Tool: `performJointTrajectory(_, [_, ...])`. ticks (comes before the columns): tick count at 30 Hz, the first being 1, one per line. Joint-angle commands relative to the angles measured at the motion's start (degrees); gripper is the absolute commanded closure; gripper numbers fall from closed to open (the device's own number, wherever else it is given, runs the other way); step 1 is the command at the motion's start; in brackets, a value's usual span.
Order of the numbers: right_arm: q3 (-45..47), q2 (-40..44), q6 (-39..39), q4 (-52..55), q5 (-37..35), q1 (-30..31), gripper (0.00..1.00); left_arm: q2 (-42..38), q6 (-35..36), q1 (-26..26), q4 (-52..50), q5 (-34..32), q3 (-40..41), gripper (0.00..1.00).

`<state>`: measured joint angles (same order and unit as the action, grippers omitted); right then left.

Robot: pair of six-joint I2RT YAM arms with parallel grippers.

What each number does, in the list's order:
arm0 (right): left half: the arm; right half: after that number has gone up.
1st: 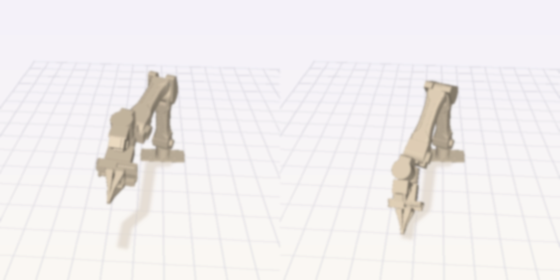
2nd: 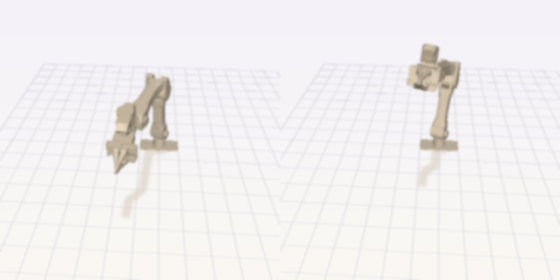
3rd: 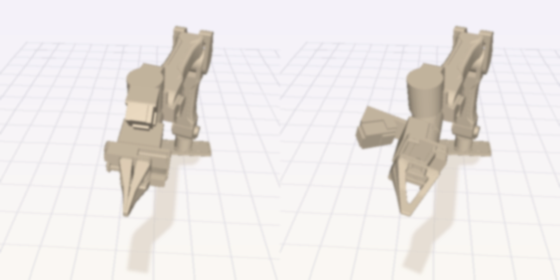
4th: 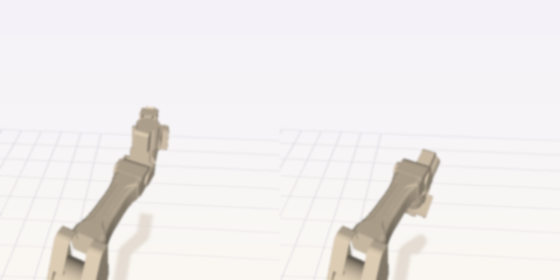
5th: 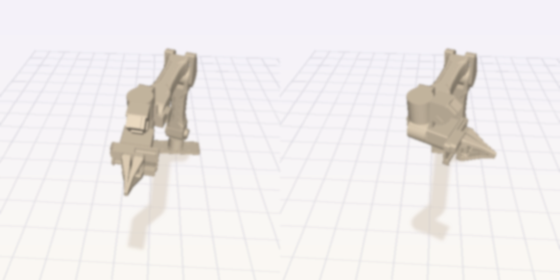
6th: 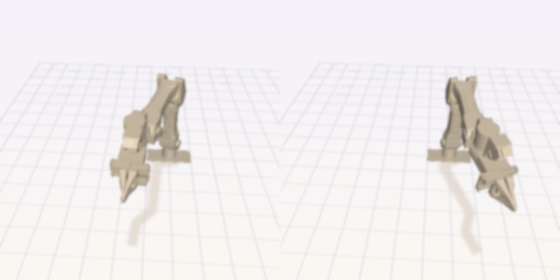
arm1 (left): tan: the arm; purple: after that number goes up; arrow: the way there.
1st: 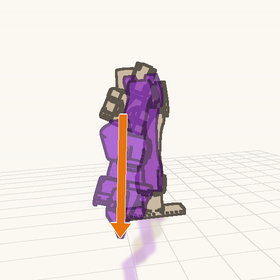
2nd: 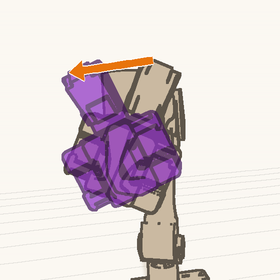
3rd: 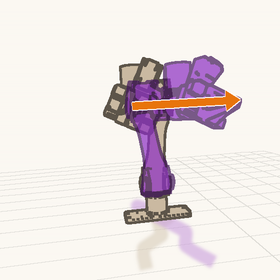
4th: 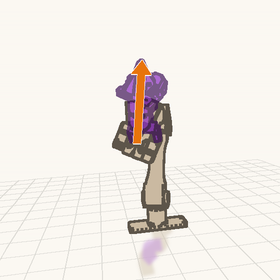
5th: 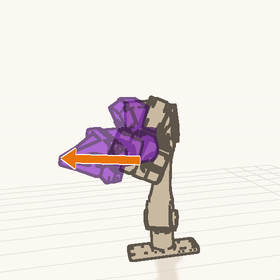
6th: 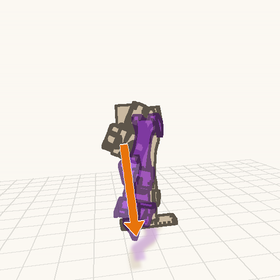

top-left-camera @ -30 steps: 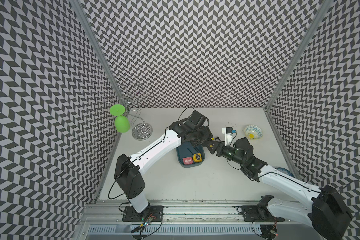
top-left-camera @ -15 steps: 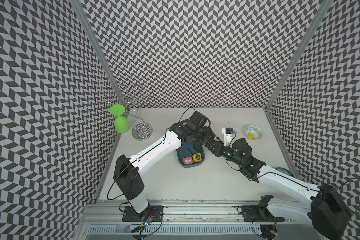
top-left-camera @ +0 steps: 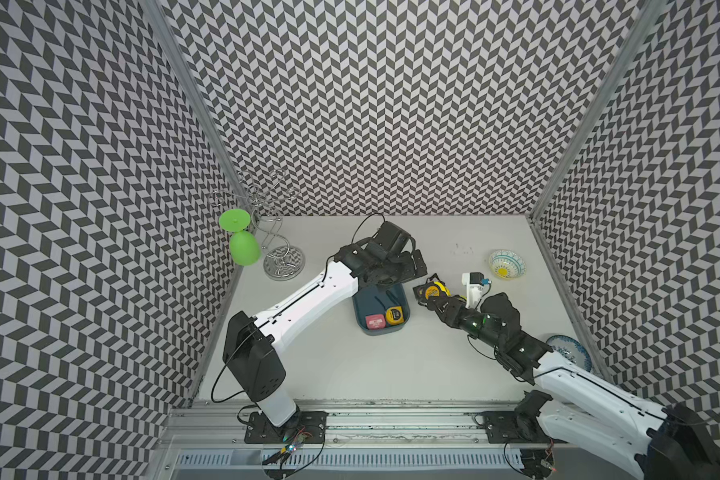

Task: Take the tape measure out of the storage box
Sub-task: Place the tape measure at the center of the board.

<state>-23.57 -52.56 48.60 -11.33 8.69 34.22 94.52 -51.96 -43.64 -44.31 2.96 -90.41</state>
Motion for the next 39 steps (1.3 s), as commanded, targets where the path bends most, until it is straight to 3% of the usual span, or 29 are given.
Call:
performJointTrajectory(1, [2.6,4.2,2.8,-1.0,3.0,-3.3,0.92,-2.3,6.3,1.0,-0.6,-2.0,2.9,0.0])
performJointTrajectory(12, [15.9,12.6,6.8,2.1,14.1,-16.1,0.93,-0.1,16.1,1.6,-3.0,-6.6,7.9,0.0])
performJointTrajectory(22, [20.5,11.3,7.2,2.9,17.0,-20.2,0.92,1.1,16.4,1.6,-1.4,-6.8,12.2,0.0])
performJointTrajectory(24, [20.2,10.8,6.7,4.0,17.1,-20.4,0.85,1.1,16.4,1.6,-1.2,-6.7,12.7,0.0])
performJointTrajectory(29, [20.1,10.5,5.7,7.8,17.0,-20.6,0.58,1.5,16.7,1.5,-0.9,-6.4,13.7,0.0])
performJointTrajectory(36, [18.8,12.1,3.9,12.9,16.5,-20.6,0.38,2.7,17.1,0.9,-0.4,-5.5,14.4,0.0])
performJointTrajectory(39, [17.4,12.8,2.5,16.2,15.9,-20.6,0.2,3.9,17.7,0.2,-0.3,-5.1,14.4,0.0])
